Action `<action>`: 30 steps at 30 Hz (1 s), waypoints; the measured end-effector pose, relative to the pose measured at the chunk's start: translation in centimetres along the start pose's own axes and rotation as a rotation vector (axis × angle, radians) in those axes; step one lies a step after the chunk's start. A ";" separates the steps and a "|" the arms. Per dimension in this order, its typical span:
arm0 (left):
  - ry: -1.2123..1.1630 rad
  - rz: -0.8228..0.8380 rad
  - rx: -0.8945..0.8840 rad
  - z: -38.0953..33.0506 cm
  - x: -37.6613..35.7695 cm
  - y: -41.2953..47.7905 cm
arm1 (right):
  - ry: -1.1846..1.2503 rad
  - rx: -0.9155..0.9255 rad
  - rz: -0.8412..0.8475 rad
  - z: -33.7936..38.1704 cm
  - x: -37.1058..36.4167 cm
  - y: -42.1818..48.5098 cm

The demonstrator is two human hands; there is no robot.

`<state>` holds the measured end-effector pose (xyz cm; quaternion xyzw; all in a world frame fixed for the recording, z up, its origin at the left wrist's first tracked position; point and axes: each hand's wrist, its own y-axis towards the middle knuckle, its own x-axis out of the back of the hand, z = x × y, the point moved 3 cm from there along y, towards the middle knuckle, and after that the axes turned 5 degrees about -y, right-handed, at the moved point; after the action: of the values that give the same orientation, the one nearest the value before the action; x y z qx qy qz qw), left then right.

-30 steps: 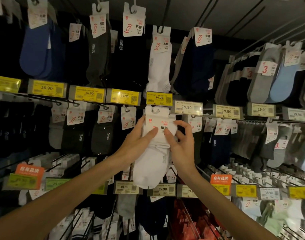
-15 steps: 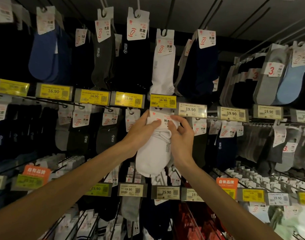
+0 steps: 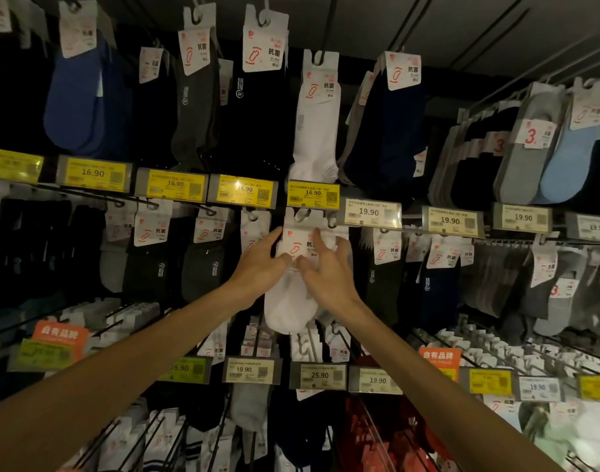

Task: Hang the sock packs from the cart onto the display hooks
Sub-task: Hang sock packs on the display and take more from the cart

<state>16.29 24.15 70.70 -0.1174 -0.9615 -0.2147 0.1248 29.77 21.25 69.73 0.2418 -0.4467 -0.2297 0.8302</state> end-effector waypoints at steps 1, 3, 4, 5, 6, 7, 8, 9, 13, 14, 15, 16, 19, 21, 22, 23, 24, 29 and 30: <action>0.015 -0.005 0.026 0.5 0.0 0.0 | -0.086 -0.005 0.015 -0.3 -0.4 0.5; 0.041 0.000 0.077 1.5 0.2 0.0 | -0.285 -0.036 0.047 -1.4 -1.6 1.6; 0.052 0.002 0.096 1.9 0.3 0.0 | -0.413 -0.015 0.025 -1.7 -2.1 1.9; 0.059 0.001 0.115 2.3 0.5 0.0 | -0.529 0.037 -0.023 -2.0 -2.5 2.1; 0.061 -0.001 0.130 2.6 0.7 0.1 | -0.604 0.111 -0.070 -2.1 -3.1 2.0; 0.064 -0.005 0.141 3.0 1.0 0.1 | -0.642 0.183 -0.092 -2.2 -3.9 1.9; 0.074 -0.009 0.141 3.3 1.2 0.1 | -0.651 0.242 -0.086 -2.3 -4.8 1.8; 0.089 -0.012 0.138 3.6 1.5 0.1 | -0.648 0.275 -0.064 -2.5 -5.8 1.9; 0.122 -0.007 0.122 4.5 2.3 0.1 | -0.713 0.172 0.080 -3.5 -9.1 4.2; 0.126 -0.002 0.122 4.9 2.5 0.1 | -0.726 0.146 0.104 -3.8 -9.6 4.9; 0.128 0.000 0.125 5.2 2.7 0.1 | -0.730 0.132 0.127 -4.3 -9.9 5.6; 0.131 -0.001 0.130 5.7 2.9 0.1 | -0.718 0.121 0.161 -4.8 -10.2 6.4; 0.159 0.010 0.155 6.9 3.3 -0.1 | -0.742 0.080 0.282 -6.4 -11.1 8.8; 0.172 0.017 0.174 7.5 3.2 0.0 | -0.814 0.052 0.333 -6.8 -11.6 10.2; 0.176 0.019 0.180 7.6 3.1 0.1 | -0.821 0.038 0.354 -6.8 -11.9 10.7; 0.174 0.022 0.184 7.7 2.9 0.2 | -0.819 0.030 0.370 -6.7 -12.3 11.2; 0.169 0.029 0.184 7.7 2.7 0.3 | -0.815 0.023 0.390 -6.5 -12.5 11.6; 0.148 0.057 0.189 8.1 1.5 0.3 | -0.842 0.008 0.456 -7.0 -13.0 12.4; 0.145 0.055 0.192 8.2 1.3 0.3 | -0.846 0.017 0.465 -7.2 -13.1 12.4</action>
<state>13.58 28.26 64.04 -0.1157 -0.9625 -0.1261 0.2103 31.47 40.09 65.54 0.0276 -0.7892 -0.1127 0.6031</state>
